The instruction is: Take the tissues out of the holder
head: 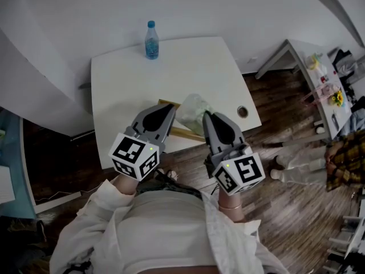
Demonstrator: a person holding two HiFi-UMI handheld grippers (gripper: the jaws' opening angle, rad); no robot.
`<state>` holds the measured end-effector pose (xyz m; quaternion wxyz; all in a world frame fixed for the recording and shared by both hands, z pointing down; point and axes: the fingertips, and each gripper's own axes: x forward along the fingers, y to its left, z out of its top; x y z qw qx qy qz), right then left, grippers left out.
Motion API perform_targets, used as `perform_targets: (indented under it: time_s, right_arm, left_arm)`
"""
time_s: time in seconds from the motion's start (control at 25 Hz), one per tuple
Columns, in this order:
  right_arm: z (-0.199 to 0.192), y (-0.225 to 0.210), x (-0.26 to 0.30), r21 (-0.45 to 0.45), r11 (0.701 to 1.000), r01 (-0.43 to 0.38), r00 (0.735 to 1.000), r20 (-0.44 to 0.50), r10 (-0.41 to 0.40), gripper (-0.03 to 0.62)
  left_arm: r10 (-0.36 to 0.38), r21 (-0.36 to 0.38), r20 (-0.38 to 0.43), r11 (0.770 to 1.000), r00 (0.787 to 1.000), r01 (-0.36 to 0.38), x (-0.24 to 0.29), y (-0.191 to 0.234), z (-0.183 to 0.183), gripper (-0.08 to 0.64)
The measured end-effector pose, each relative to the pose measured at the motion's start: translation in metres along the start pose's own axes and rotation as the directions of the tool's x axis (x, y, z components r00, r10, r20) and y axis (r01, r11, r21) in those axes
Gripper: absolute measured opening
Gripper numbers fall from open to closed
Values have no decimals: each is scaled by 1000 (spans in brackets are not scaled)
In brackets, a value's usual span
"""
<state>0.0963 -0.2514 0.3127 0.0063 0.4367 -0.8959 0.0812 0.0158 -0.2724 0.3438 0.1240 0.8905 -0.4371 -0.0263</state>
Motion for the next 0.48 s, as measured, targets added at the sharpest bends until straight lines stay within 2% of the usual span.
perform_targets:
  time_s: [0.48]
  right_arm:
    - [6, -1, -8, -26, 1000, -5, 1000, 6, 5, 12]
  left_arm:
    - [6, -16, 9, 1000, 1000, -6, -6, -1, 1, 15]
